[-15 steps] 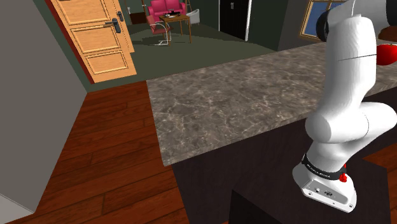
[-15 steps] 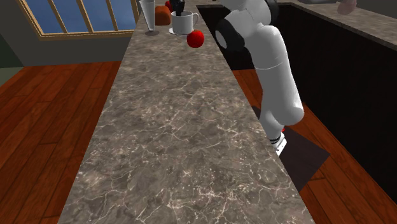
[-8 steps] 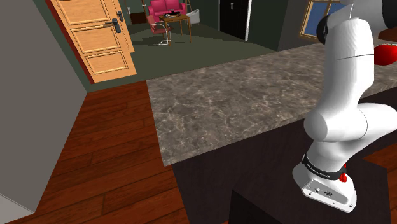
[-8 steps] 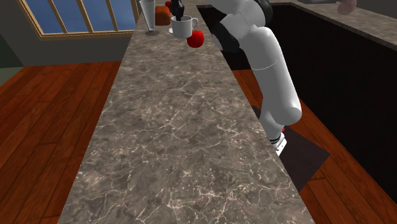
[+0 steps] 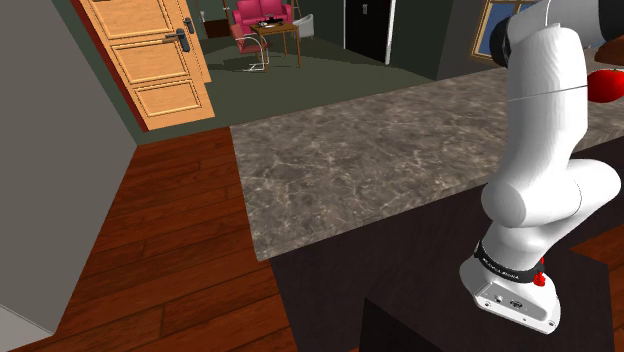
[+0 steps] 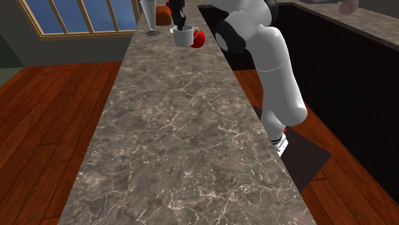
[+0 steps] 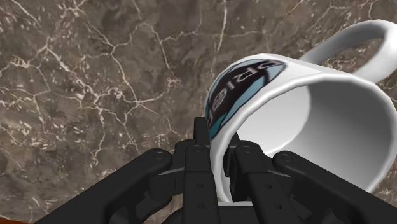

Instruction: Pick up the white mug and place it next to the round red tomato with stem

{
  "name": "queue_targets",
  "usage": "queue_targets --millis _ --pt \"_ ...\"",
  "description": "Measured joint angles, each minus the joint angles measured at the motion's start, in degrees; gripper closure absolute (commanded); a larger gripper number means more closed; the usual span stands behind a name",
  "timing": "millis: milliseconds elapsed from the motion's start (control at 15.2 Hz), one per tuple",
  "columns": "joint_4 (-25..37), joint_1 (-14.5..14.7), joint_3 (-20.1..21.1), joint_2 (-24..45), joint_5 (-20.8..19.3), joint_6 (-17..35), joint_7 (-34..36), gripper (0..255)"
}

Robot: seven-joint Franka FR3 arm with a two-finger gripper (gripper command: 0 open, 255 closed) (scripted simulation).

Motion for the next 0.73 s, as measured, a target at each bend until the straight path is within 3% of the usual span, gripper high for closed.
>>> queue_targets --millis 726 --pt "-12.77 6.85 -1.97 -1.60 -1.56 9.94 -0.68 255"
